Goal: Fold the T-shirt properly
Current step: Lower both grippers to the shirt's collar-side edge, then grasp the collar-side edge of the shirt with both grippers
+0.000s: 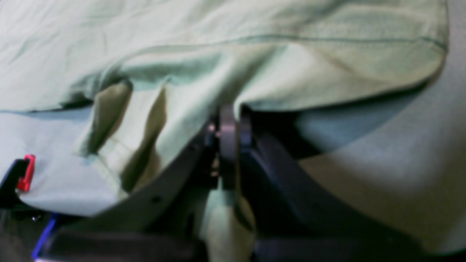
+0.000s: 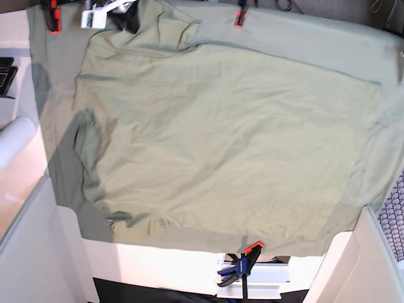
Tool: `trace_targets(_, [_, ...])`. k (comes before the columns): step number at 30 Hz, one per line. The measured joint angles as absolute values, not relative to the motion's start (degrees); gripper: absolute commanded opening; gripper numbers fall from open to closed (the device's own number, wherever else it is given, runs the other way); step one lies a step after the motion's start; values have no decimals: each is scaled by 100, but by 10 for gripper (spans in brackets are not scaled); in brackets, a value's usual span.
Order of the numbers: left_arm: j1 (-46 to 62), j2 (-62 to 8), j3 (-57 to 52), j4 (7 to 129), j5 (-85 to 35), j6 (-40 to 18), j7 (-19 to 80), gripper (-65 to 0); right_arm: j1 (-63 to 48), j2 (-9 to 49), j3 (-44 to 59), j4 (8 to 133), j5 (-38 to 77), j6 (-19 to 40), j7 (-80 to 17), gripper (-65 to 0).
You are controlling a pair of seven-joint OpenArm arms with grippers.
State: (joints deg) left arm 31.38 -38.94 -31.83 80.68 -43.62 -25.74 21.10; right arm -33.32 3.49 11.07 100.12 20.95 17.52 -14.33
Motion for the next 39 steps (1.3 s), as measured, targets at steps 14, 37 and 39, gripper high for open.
trace_targets(14, [1621, -3889, -2403, 6320, -5717, -3208, 2851, -314, -3317, 346, 1107, 10009, 1986, 1754, -1439, -650])
trace_targets(37, [1619, -3889, -1603, 6490, -5994, -3826, 2875, -406, -3317, 346, 1107, 10009, 1986, 1754, -1439, -650])
trace_targets(39, [1619, -3887, -1601, 6488, -5957, -3824, 2921, -549, -3317, 346, 1105, 10009, 1986, 1754, -1367, -650])
